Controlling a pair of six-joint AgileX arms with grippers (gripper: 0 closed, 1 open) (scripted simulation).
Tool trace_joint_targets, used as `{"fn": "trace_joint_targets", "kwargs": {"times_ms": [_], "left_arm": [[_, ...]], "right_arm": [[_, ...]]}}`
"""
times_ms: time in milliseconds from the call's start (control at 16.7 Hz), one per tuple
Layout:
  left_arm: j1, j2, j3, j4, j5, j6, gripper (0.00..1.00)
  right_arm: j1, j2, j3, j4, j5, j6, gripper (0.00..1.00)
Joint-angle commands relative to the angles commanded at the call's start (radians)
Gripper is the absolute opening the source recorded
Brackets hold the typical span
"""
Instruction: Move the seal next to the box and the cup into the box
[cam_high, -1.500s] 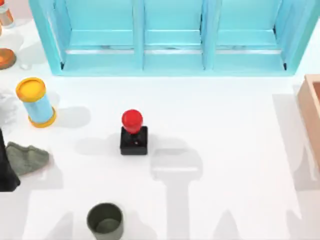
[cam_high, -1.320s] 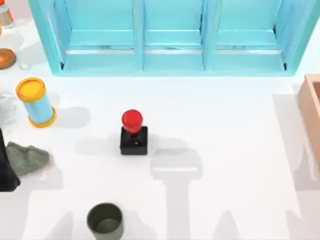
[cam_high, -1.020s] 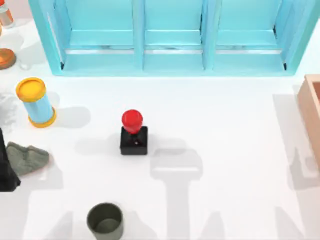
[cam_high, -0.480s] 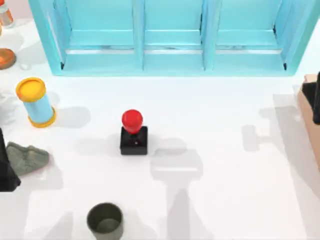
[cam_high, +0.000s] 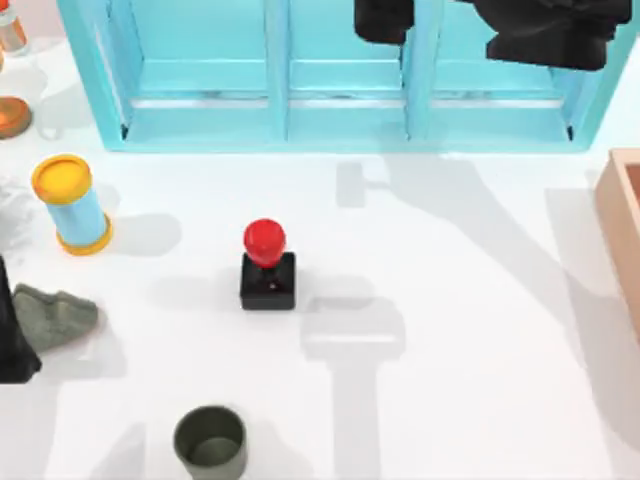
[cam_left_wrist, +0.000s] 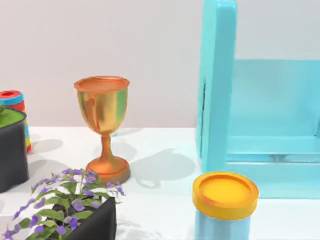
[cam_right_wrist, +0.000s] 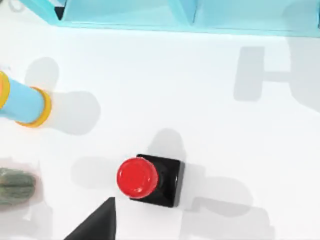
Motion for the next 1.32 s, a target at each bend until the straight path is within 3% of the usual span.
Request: {"fn": "trace_joint_targets", "kwargs": {"times_ms": [360, 660, 900, 1320], "left_arm": [[0.0, 0.0, 0.0, 0.0, 0.0, 0.0, 1.0], [0.0, 0.0, 0.0, 0.0, 0.0, 0.0, 1.0], [0.0, 0.0, 0.0, 0.0, 0.0, 0.0, 1.0], [0.0, 0.0, 0.0, 0.0, 0.0, 0.0, 1.0]], "right_arm": [[0.145, 0.56, 0.616, -0.298, 0.049, 0.202, 1.0], [0.212, 0.883, 0.931, -0.497, 0.094, 0.301, 1.0], [0.229, 0.982, 1.019, -0.568, 0.112, 0.328, 1.0], [0.224, 0.981, 1.002, -0.551, 0.111, 0.325, 1.0]]}}
